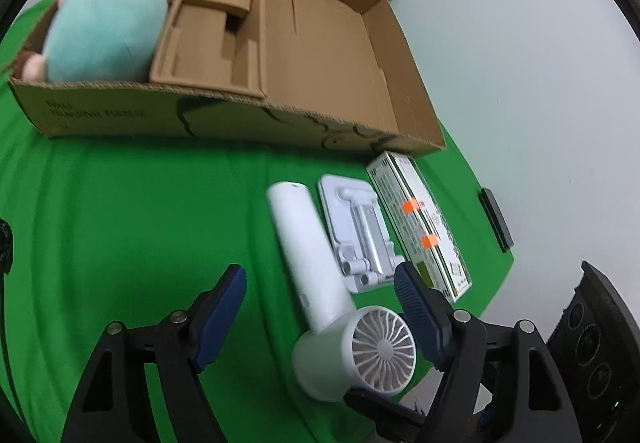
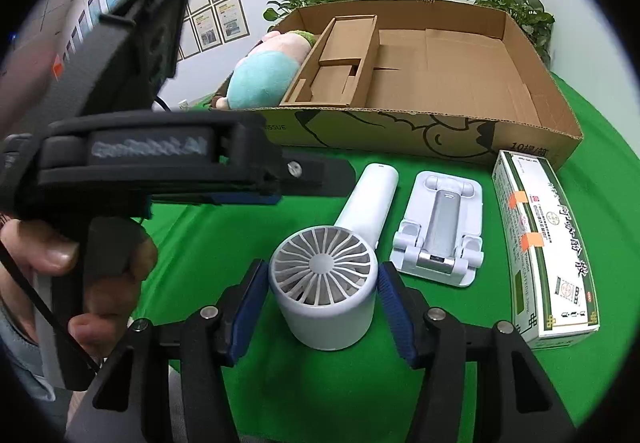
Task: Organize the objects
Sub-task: 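Grasp the white fan head with the right gripper while the left gripper grasps its handle, then lift the white fan off the table with both grippers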
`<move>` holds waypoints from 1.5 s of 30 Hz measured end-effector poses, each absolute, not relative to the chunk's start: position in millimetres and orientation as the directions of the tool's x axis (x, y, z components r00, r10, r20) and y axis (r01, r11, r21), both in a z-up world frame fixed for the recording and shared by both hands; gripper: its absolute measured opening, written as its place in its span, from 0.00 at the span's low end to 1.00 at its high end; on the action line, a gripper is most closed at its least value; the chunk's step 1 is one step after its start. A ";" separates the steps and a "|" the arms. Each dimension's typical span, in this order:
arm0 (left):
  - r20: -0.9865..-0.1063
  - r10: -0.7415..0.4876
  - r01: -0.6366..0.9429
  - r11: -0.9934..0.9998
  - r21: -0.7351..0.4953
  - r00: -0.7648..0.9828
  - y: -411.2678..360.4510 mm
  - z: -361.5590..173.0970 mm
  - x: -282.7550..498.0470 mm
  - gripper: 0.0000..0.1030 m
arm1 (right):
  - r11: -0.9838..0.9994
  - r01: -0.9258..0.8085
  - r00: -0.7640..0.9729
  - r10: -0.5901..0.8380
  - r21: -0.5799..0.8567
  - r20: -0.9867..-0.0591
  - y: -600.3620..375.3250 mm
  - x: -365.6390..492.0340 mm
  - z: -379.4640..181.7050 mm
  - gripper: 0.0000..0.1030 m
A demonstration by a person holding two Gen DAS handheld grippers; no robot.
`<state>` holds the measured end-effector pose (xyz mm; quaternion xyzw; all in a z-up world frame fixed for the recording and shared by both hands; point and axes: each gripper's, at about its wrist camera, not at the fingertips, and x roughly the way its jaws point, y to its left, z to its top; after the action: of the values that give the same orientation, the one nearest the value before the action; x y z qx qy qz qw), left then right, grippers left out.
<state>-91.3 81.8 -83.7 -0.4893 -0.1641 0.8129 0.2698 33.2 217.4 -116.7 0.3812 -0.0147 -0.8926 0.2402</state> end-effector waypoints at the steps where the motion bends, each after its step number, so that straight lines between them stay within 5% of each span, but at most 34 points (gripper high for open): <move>1: -0.706 0.609 -0.279 -0.793 -0.541 -0.361 82.9 -86.1 -91.6 0.70 | -0.878 0.421 -0.587 -0.454 0.226 -0.670 218.6 32.2 -117.0 0.53; 10: -0.700 0.646 -0.257 -0.763 -0.593 -0.305 83.8 -109.6 -96.3 0.51 | -0.856 0.472 -0.563 -0.477 0.212 -0.675 211.9 38.2 -115.3 0.55; 14: -0.701 0.635 -0.244 -0.772 -0.587 -0.323 82.0 -110.7 -98.5 0.29 | -0.856 0.482 -0.558 -0.465 0.187 -0.688 203.4 38.5 -116.8 0.56; 27: -0.661 0.640 -0.241 -0.765 -0.597 -0.393 70.5 -93.0 -96.3 0.23 | -0.853 0.491 -0.583 -0.474 0.178 -0.661 200.6 35.8 -109.5 0.55; 30: -0.646 0.647 -0.240 -0.757 -0.607 -0.405 65.2 -88.5 -98.5 0.00 | -0.858 0.481 -0.588 -0.467 0.178 -0.661 201.2 31.2 -108.1 0.54; 41: -0.652 0.681 -0.228 -0.730 -0.645 -0.333 67.3 -101.5 -104.8 0.03 | -0.875 0.444 -0.562 -0.438 0.191 -0.702 215.9 23.2 -113.6 0.54; 42: -0.647 0.693 -0.239 -0.719 -0.653 -0.317 66.6 -102.4 -103.5 0.06 | -0.867 0.464 -0.554 -0.446 0.185 -0.703 217.1 25.6 -113.2 0.54; 45: -0.637 0.716 -0.246 -0.697 -0.673 -0.285 72.7 -105.6 -103.8 0.44 | -0.831 0.537 -0.528 -0.466 0.146 -0.710 214.2 33.0 -112.3 0.54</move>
<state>-103.8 72.7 -105.6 -0.5093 -0.2306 0.7675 0.3136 33.0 214.2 -112.3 0.3919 0.0455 -0.8728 0.2873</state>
